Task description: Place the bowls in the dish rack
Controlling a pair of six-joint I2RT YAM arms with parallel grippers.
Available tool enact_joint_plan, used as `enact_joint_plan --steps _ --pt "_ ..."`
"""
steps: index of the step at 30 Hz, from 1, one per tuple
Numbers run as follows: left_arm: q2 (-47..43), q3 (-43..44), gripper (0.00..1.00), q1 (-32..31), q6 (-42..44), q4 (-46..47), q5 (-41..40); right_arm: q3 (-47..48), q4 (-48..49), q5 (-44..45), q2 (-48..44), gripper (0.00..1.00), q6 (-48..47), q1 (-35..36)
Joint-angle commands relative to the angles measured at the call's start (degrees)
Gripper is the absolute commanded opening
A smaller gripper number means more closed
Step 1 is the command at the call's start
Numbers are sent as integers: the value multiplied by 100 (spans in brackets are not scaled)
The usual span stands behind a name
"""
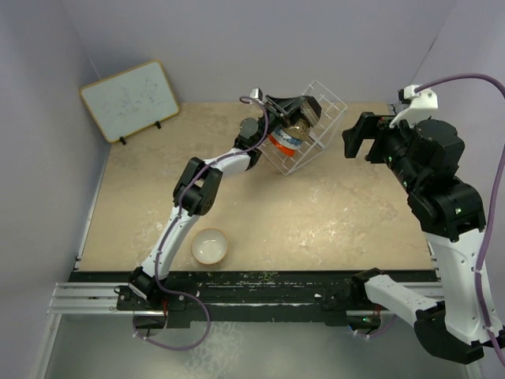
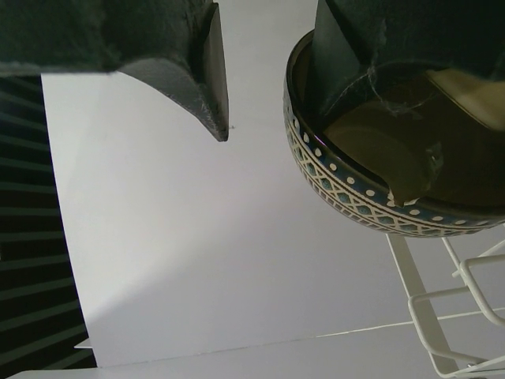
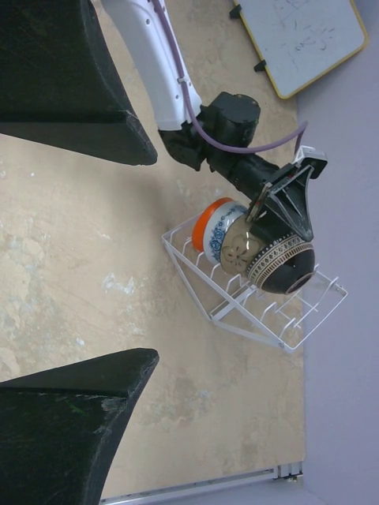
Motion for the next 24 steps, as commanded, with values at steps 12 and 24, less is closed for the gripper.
enact_joint_plan --steps 12,24 --pt "-566 -539 55 109 275 -882 391 -18 341 -24 -28 100 -66 -18" --pt "-937 -718 74 268 619 -1866 1000 -86 431 -131 -10 100 -10 -18"
